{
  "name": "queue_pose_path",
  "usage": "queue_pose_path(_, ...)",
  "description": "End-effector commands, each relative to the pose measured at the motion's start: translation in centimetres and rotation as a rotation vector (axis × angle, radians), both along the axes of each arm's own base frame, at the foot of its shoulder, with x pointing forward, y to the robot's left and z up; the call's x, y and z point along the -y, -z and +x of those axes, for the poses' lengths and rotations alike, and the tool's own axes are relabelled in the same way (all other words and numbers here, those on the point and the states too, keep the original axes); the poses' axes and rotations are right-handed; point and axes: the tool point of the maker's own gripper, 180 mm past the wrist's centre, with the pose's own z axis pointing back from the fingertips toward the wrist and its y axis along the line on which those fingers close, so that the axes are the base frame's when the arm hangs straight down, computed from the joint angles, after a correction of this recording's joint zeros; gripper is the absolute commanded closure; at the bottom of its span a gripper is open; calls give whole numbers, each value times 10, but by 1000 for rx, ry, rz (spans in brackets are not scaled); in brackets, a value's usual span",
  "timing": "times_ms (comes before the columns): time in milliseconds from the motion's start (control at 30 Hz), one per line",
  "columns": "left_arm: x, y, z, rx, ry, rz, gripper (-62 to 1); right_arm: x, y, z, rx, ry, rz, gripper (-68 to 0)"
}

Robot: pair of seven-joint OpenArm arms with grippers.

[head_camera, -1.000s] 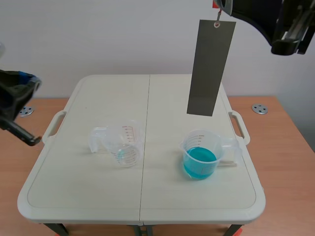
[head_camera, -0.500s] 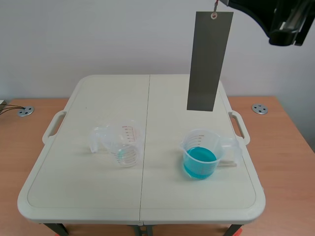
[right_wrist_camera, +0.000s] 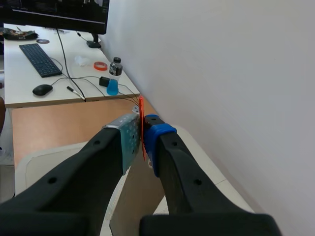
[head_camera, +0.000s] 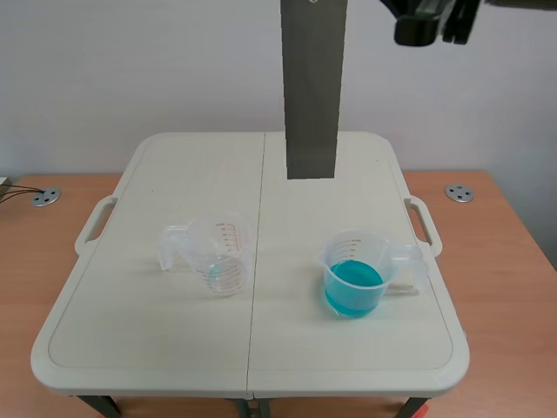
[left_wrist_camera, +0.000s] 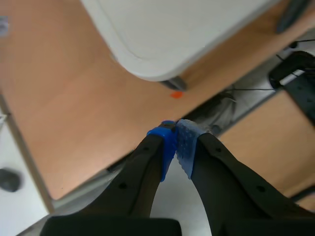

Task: Hold the metal plate by the orange handle, dip it into the blue solution, take it out and point at it, then put the plate back in the beaker on the left.
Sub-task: 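Put the plate into the left beaker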

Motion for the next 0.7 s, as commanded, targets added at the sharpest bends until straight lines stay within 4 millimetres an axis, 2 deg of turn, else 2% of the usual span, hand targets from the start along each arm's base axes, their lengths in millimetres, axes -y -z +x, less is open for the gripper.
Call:
queue_pose_path(0, 12, 4, -5, -19, 16, -42, -18, -5, -12, 1, 35, -1, 20, -13)
queue_pose_path(267, 41, 31, -46, -156, 48, -131, -18, -30, -15, 7, 56, -19, 18, -13)
queue_pose_path(667, 57, 48, -77, -246, 94, -144, -18, -68, -6, 27, 16, -88, 16, -13)
